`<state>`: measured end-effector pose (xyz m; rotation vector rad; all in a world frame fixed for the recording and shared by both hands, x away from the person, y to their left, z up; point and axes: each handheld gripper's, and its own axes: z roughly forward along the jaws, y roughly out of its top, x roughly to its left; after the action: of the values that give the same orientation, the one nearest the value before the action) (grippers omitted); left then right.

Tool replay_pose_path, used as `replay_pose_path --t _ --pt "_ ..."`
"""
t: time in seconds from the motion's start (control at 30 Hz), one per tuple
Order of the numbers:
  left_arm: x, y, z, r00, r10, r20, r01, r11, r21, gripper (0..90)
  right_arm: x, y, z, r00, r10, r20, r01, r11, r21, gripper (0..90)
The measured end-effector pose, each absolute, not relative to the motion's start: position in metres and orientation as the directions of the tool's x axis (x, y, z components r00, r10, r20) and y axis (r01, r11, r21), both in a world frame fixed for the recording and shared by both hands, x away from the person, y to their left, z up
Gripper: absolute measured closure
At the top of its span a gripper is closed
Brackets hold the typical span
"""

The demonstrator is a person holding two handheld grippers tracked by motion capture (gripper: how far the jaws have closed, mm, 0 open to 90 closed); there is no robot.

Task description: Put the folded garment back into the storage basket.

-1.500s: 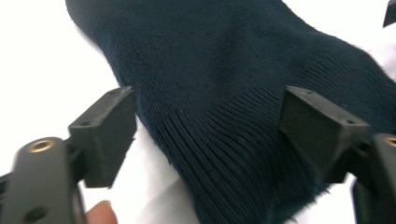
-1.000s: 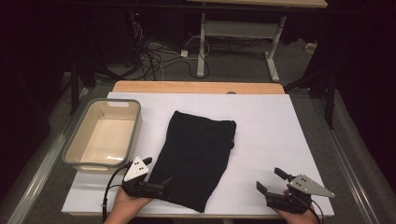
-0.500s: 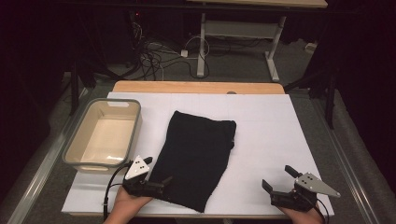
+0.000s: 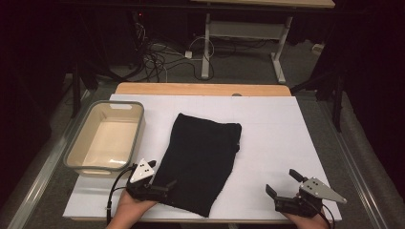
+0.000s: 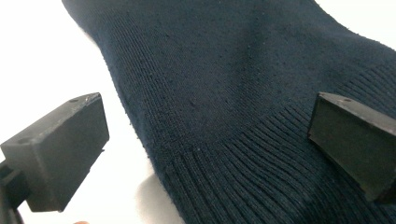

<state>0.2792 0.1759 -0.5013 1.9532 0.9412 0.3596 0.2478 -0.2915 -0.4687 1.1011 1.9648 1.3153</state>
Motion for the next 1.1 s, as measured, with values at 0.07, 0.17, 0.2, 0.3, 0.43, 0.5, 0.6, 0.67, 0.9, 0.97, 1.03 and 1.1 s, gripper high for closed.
replay_pose_path --t 0.07,0.17,0.2,0.3,0.43,0.5,0.6,0.67,0.9,0.97,1.03,1.1 --pt "0.280 0.175 -0.501 0.670 0.734 -0.114 0.475 -0.305 0.825 0.0 0.247 -0.291 -0.469 -0.530 0.848 0.010 0.337 0.199 0.920 0.0" --pt "0.282 0.174 -0.502 0.665 0.736 -0.125 0.495 -0.309 0.812 0.0 0.247 -0.291 -0.469 -0.526 0.850 0.010 0.338 0.199 0.920 0.0" --pt "0.283 0.174 -0.502 0.666 0.735 -0.128 0.499 -0.311 0.809 0.0 0.247 -0.291 -0.469 -0.526 0.851 0.010 0.340 0.199 0.919 0.0" --pt "0.283 0.173 -0.502 0.661 0.739 -0.126 0.505 -0.315 0.804 0.0 0.248 -0.288 -0.469 -0.529 0.848 0.004 0.335 0.205 0.919 0.0" --pt "0.285 0.172 -0.501 0.661 0.741 -0.122 0.528 -0.343 0.777 0.0 0.255 -0.280 -0.467 -0.550 0.835 -0.003 0.324 0.217 0.921 0.0" --pt "0.286 0.172 -0.500 0.659 0.741 -0.128 0.541 -0.349 0.765 0.0 0.258 -0.275 -0.467 -0.560 0.828 0.004 0.321 0.213 0.923 0.0" --pt "0.289 0.171 -0.498 0.657 0.743 -0.129 0.556 -0.362 0.748 0.0 0.262 -0.269 -0.468 -0.580 0.814 0.000 0.318 0.226 0.921 0.0" --pt "0.290 0.169 -0.495 0.660 0.741 -0.121 0.556 -0.374 0.743 0.0 0.263 -0.267 -0.469 -0.590 0.807 -0.005 0.316 0.237 0.919 0.0" --pt "0.293 0.168 -0.483 0.662 0.740 -0.115 0.565 -0.393 0.725 0.0 0.269 -0.262 -0.468 -0.599 0.800 -0.005 0.313 0.239 0.919 0.0" --pt "0.291 0.171 -0.476 0.661 0.743 -0.109 0.564 -0.395 0.725 0.0 0.270 -0.261 -0.468 -0.601 0.799 -0.006 0.309 0.240 0.920 0.0" --pt "0.290 0.175 -0.474 0.659 0.746 -0.092 0.558 -0.403 0.725 0.0 0.270 -0.259 -0.468 -0.601 0.799 -0.008 0.311 0.243 0.919 0.0" --pt "0.288 0.181 -0.475 0.664 0.741 -0.100 0.556 -0.400 0.728 1.6 0.272 -0.257 -0.469 -0.600 0.800 -0.010 0.313 0.246 0.917 0.0"
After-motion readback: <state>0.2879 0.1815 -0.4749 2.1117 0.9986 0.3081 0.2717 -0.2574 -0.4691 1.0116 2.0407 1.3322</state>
